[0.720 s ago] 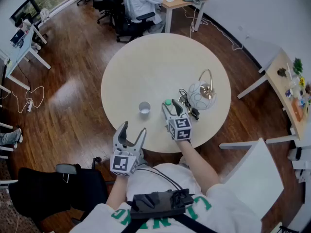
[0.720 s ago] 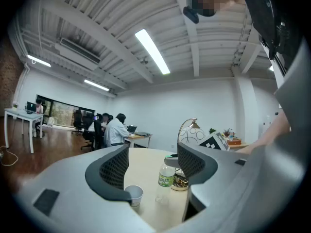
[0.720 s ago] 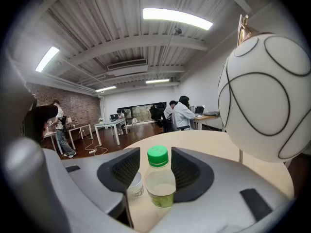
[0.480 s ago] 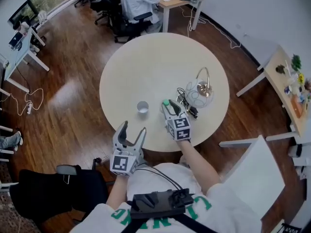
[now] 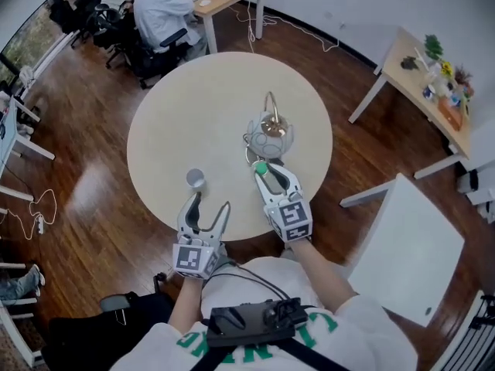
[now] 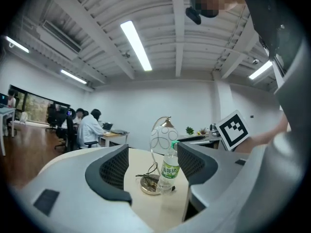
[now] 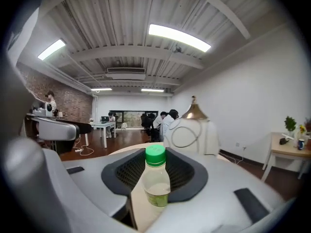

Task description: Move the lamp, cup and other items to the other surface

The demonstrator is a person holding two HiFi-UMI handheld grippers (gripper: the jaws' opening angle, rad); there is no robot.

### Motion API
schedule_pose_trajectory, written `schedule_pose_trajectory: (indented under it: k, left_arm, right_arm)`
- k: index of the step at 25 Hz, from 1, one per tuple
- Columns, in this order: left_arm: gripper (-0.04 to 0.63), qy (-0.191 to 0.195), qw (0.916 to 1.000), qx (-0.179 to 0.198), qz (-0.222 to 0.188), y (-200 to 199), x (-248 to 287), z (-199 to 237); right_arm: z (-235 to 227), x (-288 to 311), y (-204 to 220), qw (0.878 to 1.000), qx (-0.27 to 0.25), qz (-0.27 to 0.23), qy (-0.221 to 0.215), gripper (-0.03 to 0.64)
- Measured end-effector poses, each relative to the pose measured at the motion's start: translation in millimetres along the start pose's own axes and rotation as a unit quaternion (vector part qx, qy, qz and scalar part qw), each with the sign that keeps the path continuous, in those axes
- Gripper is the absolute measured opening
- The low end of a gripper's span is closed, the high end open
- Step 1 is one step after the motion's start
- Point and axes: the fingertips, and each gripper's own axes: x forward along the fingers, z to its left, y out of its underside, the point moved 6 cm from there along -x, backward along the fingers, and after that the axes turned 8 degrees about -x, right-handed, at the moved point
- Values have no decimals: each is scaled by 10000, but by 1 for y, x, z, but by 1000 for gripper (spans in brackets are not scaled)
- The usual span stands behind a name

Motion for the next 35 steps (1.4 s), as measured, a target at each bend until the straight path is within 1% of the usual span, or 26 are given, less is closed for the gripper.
schedule_pose_trajectory:
  k: [3,5,6,8,10,12,14,16,19,21,24,26,28,30,31,32,35]
  left_arm:
    - [299,663,9976,79,194,0,29,-35]
    - [299,1097,9936,89,237,4,47,-59]
    - [299,1324,9907,171,254,12,56,-69]
    - [299,1797,9826,281,371,23,73,-93]
    - [299,2346,9701,301,542,29,90,-125]
    - [299,2935,9528,424,649,42,108,-156]
    - [299,3490,9325,508,779,55,125,-193]
    - [299,3966,9118,544,914,70,136,-232]
    - [299,4580,8810,532,1058,91,146,-296]
    - [299,4952,8592,482,1194,101,150,-340]
    - [299,5505,8222,454,1370,121,153,-404]
    - [299,5813,7991,417,1479,132,152,-443]
    - [299,6073,7776,415,1576,141,150,-478]
    - [299,6291,7584,429,1652,149,148,-506]
    - [299,6372,7505,407,1707,152,147,-518]
    - [299,6441,7435,394,1755,154,147,-528]
    - [299,6672,7223,549,1732,178,153,-548]
  right_arm:
    - [-30,-40,12,9985,240,-99,490,149]
    - [-51,-69,23,9952,377,-115,892,149]
    - [-59,-83,28,9931,402,-102,1099,149]
    - [-75,-112,41,9875,460,-54,1505,149]
    - [-90,-142,55,9791,591,0,1946,149]
    - [-105,-177,68,9664,727,64,2464,149]
    - [-119,-216,78,9510,856,131,2968,149]
    - [-130,-256,89,9357,990,178,3383,149]
    - [-144,-317,111,9110,1172,250,3946,149]
    - [-153,-361,127,8896,1194,338,4396,149]
    - [-163,-430,151,8503,1262,492,5086,149]
    - [-168,-473,165,8262,1395,578,5428,149]
    - [-173,-513,181,8035,1518,666,5718,149]
    - [-175,-552,198,7792,1598,746,6014,149]
    - [-176,-569,206,7690,1618,773,6136,149]
    - [-178,-584,212,7620,1634,791,6216,149]
    - [-180,-613,229,7503,1698,864,6331,149]
